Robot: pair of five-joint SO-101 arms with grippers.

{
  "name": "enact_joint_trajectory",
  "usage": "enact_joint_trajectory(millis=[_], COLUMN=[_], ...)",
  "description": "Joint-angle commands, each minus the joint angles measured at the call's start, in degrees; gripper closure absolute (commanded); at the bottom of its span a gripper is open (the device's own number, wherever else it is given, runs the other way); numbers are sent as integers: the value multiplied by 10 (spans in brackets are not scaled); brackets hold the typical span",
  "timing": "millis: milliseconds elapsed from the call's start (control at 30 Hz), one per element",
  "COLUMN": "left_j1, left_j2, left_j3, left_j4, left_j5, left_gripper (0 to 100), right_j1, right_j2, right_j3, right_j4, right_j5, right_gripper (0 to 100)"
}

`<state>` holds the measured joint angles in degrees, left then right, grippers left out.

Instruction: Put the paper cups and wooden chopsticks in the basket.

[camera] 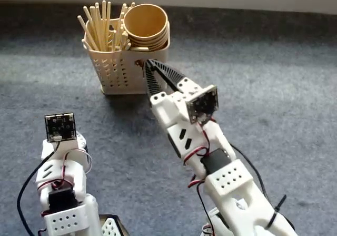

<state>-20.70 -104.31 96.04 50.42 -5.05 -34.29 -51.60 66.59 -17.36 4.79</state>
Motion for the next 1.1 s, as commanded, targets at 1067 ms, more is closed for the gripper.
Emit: enact_joint_trajectory(millis=[1067], left_j1=[87], left_j2=[-8], left_j3=[11], left_j4=[42], left_j5=[-5], left_gripper=[983], right_j1=[128], right_j2=[-537], right_j3=[382], right_j4=[527], right_j5=[-4], right_gripper=[991])
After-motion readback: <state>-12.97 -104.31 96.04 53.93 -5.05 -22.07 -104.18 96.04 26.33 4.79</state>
